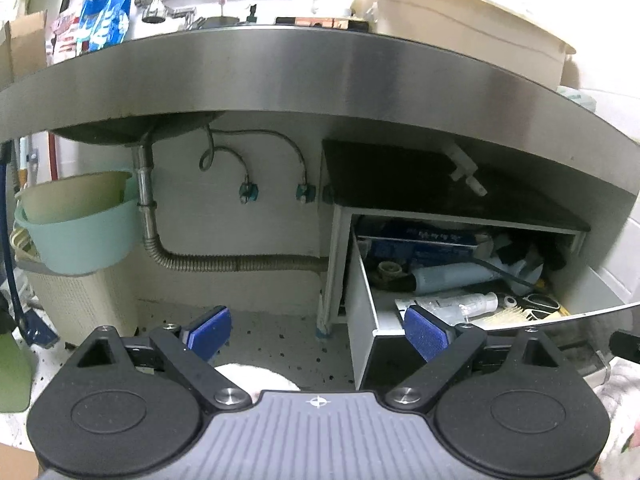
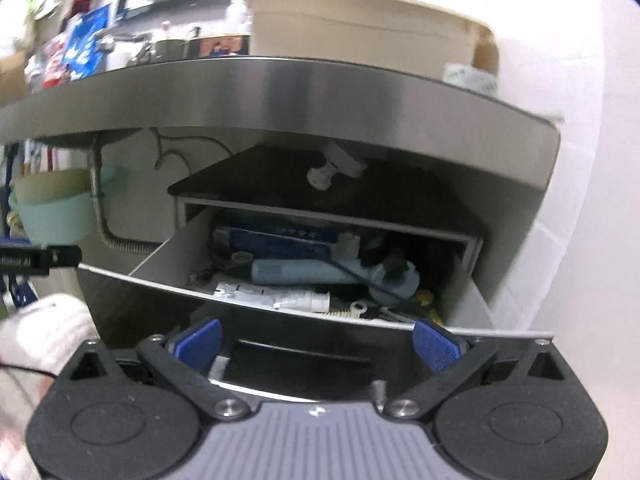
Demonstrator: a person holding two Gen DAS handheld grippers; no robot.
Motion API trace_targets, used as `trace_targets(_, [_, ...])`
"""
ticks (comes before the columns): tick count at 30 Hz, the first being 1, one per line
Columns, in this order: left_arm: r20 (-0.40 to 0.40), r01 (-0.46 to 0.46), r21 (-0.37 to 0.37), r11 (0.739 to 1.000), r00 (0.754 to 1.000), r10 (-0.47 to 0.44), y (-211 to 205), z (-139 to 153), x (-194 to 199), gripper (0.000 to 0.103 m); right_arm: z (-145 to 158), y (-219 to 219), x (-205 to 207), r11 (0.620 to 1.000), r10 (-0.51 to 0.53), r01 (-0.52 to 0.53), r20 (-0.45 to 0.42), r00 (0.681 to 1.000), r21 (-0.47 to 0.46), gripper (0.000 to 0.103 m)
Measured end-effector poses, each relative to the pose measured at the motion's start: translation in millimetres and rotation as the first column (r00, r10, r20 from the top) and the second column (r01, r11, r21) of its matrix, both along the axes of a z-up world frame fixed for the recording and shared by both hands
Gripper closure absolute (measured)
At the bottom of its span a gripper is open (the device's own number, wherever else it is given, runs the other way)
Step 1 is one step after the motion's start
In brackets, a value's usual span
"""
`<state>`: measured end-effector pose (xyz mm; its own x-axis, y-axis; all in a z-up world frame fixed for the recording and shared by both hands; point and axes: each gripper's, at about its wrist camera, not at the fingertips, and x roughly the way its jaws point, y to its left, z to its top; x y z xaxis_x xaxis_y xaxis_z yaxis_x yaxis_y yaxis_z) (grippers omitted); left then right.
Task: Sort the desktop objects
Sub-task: 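Move the right gripper toward the front panel of the open drawer, then push the black drawer front inward with the right gripper to close it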
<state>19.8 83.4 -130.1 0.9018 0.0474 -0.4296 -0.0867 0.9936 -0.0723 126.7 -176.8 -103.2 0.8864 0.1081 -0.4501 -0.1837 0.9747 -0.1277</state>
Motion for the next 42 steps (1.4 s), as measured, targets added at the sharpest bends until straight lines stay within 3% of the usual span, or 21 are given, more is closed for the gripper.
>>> trace_targets(11, [-0.030, -0.013, -0.007, 1.000, 0.999, 0.012, 3, -2, 5, 0.009, -22, 6, 21, 0.998, -0.052, 0.049, -0.071, 0.996, -0.038, 0.008])
trace_targets(21, [-0.047, -0.019, -0.026, 0.999, 0.999, 0.017, 7, -5, 8, 0.009, -41, 13, 45, 0.998, -0.063, 0.059, -0.152, 0.986, -0.036, 0.008])
trace_targets(31, [-0.054, -0.003, 0.003, 1.000, 0.999, 0.003, 2, -5, 9, 0.009, -55, 17, 67, 0.998, -0.063, 0.060, -0.222, 0.973, -0.021, 0.008])
trace_targets(42, [-0.056, -0.007, -0.010, 1.000, 0.998, 0.006, 3, -5, 9, 0.009, -58, 14, 75, 0.996, -0.080, 0.085, -0.262, 0.962, 0.010, 0.005])
